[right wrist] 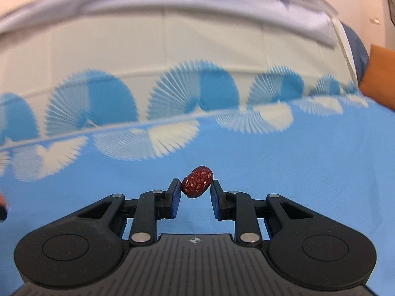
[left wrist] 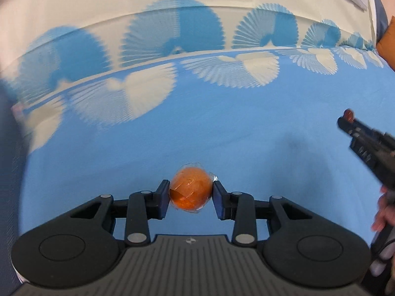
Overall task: Organize fruits
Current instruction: 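Carry the wrapped orange with the left tool while the right tool carries the date to the plate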
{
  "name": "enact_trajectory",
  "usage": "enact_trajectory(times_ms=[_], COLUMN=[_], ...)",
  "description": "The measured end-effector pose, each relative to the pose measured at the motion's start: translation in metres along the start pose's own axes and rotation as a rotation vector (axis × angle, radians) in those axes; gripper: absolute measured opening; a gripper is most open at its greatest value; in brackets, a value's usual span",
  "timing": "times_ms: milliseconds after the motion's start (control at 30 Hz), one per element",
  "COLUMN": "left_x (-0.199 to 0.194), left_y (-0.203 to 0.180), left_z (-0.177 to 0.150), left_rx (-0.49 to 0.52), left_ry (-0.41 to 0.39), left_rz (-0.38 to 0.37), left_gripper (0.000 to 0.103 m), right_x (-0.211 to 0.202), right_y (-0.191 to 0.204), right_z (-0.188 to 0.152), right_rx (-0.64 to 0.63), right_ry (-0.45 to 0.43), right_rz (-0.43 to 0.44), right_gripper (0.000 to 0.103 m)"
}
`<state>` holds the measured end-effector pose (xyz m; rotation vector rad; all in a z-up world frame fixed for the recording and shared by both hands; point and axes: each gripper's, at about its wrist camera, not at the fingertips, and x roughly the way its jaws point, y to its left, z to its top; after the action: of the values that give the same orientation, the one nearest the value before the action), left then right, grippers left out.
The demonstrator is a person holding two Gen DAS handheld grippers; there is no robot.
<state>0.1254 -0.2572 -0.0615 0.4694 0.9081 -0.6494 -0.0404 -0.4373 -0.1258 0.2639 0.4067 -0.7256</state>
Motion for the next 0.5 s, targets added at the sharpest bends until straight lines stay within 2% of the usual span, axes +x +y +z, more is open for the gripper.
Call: enact_trajectory(times_ms=[233,500], left_x=[-0.108,-0.182], left_y=[0.053,0.086], left_z=[-0.089,-0.183], left_rx=[-0.091,-0.186], left_ry=[0.005,0.020], left_rz=[0.136,0.216], left_gripper=[0.040,0.040], right_x=[-0.120,-0.236], right_y=[0.040,0.089], right_z=[-0.011,-0.032], right_rx=[-0.154,-0.234], right_ry=[0.056,0.169], right_rz=[0.235,0.491], right_gripper=[0.027,0.028])
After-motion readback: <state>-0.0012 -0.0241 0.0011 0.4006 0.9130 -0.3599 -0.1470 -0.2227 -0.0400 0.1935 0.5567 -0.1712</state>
